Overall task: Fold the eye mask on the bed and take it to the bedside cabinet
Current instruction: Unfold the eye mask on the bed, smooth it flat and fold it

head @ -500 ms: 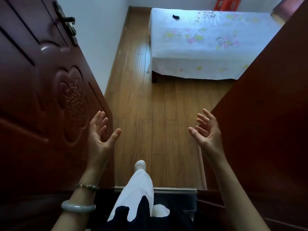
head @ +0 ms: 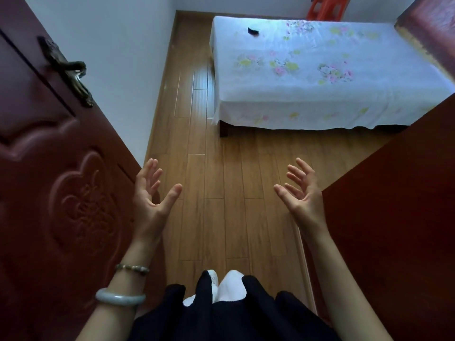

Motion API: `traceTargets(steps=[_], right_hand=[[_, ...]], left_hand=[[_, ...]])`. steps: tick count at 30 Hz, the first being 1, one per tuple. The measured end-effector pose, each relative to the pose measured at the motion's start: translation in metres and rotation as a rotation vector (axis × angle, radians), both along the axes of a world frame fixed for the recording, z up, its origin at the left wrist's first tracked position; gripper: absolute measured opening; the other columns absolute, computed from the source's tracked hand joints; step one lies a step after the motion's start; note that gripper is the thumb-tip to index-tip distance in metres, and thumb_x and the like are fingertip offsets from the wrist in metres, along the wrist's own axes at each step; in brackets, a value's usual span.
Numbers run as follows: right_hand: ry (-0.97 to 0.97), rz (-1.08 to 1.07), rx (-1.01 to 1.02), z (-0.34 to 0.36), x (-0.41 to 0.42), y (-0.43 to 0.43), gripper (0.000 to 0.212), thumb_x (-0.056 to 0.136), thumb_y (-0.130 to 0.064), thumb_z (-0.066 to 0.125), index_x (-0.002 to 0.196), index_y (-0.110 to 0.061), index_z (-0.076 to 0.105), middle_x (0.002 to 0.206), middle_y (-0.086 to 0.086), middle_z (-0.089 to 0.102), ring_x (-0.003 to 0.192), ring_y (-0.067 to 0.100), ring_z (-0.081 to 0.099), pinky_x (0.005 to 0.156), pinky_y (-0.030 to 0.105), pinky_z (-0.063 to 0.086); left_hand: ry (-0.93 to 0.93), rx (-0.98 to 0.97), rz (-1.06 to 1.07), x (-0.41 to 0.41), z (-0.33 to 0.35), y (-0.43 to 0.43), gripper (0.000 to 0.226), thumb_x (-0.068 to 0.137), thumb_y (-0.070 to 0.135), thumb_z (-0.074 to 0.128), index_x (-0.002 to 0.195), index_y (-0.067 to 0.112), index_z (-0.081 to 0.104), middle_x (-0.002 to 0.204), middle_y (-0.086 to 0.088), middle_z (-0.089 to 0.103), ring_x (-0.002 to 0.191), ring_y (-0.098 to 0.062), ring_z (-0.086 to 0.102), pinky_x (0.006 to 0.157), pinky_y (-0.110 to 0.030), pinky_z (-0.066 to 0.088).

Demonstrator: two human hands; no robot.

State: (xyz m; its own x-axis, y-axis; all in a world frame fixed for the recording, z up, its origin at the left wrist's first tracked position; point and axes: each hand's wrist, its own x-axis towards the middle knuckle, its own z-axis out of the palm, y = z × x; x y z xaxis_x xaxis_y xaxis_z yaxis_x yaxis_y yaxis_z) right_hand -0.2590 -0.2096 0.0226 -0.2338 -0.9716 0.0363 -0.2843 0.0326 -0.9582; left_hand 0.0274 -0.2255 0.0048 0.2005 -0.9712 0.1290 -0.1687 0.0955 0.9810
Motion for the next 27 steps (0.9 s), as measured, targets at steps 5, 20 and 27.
traceTargets(steps=[5,20,27], right_hand=[[0.023,-0.001,-0.006,-0.002,0.002,-0.063,0.070,0.080,-0.018,0.072,0.136,-0.033,0.033,0.135,0.002,0.047,0.122,0.016,0.049,0.099,0.037,0.046],[-0.025,0.103,-0.011,-0.008,-0.029,-0.360,0.070,0.078,-0.017,0.072,0.138,-0.025,0.036,0.133,0.002,0.049,0.120,0.015,0.051,0.097,0.029,0.046],[-0.018,0.160,-0.023,0.002,-0.029,-0.480,0.068,0.081,-0.016,0.071,0.137,-0.031,0.036,0.131,-0.001,0.050,0.121,0.011,0.050,0.099,0.032,0.046]], left_hand=[[-0.019,-0.003,-0.017,0.003,0.001,-0.062,0.075,0.075,0.043,0.068,0.140,0.025,0.036,0.146,0.000,0.042,0.130,-0.006,0.045,0.110,-0.035,0.036],[-0.014,-0.020,0.140,-0.011,0.007,-0.315,0.064,0.074,0.044,0.069,0.130,0.044,0.038,0.140,0.016,0.044,0.131,-0.005,0.044,0.112,-0.036,0.035],[-0.051,0.003,0.196,-0.009,0.006,-0.415,0.067,0.074,0.051,0.068,0.133,0.045,0.037,0.143,0.013,0.044,0.132,-0.007,0.043,0.107,-0.026,0.037]])
